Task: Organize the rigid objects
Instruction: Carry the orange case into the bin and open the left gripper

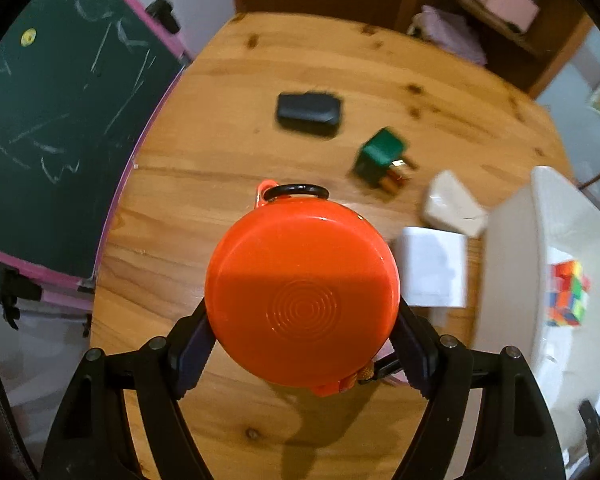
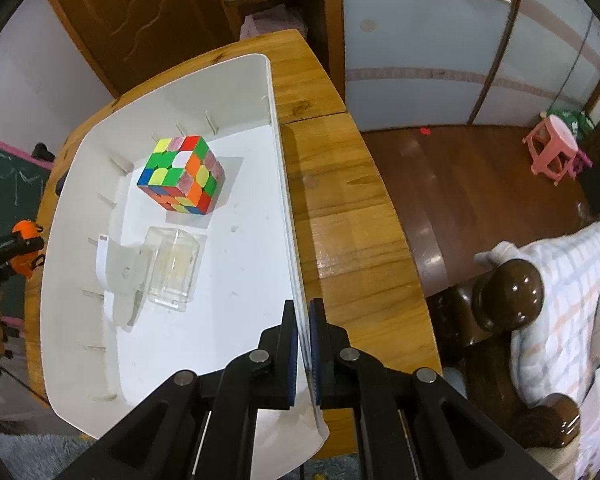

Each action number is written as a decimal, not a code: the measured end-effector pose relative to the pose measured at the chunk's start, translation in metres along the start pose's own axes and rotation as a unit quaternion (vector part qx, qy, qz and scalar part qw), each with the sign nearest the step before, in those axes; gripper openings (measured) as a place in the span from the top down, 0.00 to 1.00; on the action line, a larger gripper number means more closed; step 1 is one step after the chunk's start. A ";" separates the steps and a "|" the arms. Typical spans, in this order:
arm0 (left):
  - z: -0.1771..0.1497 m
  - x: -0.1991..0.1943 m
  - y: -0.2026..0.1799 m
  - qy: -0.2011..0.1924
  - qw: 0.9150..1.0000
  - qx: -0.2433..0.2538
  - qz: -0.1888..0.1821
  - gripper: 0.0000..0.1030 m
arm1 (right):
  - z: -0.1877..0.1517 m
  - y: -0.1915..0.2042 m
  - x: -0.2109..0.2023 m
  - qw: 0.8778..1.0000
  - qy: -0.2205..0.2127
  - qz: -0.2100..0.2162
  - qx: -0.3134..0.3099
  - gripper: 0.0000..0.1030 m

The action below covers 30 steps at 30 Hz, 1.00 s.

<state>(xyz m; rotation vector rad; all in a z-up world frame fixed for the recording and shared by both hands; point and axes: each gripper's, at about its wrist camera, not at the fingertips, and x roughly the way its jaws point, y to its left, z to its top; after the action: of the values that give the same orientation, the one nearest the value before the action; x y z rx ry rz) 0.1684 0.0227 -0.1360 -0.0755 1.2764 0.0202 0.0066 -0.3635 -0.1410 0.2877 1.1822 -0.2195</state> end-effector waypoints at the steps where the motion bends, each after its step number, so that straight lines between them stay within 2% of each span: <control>1: 0.000 -0.010 -0.004 -0.006 1.000 0.007 -0.011 0.21 | 0.000 -0.001 0.000 1.000 0.001 0.004 0.005 0.95; 6: 0.000 -0.053 -0.026 -0.039 0.997 0.047 -0.046 0.21 | 0.001 -0.002 0.000 1.000 0.000 0.008 0.013 0.95; 10: -0.006 -0.089 -0.059 -0.065 0.990 0.094 -0.082 0.21 | 0.000 -0.002 0.000 1.000 -0.003 0.006 0.010 0.95; 13: -0.012 -0.105 -0.084 -0.070 0.984 0.125 -0.108 0.21 | -0.001 -0.001 0.000 1.000 -0.005 0.004 0.008 0.94; 18: -0.019 -0.112 -0.128 -0.060 0.972 0.171 -0.149 0.21 | -0.002 -0.001 -0.001 1.000 -0.009 0.002 0.008 0.94; 22: -0.024 -0.114 -0.160 -0.057 0.964 0.205 -0.161 0.21 | -0.002 -0.002 0.000 1.000 -0.009 0.007 0.014 0.94; 30: -0.039 -0.088 -0.232 -0.014 0.948 0.263 -0.177 0.21 | -0.002 -0.003 0.000 1.000 -0.010 0.010 0.014 0.94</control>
<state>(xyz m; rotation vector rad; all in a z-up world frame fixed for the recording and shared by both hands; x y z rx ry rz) 0.1188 -0.2087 -0.0524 0.1561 1.1874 -0.6243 0.0040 -0.3657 -0.1420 0.3203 1.1559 -0.2208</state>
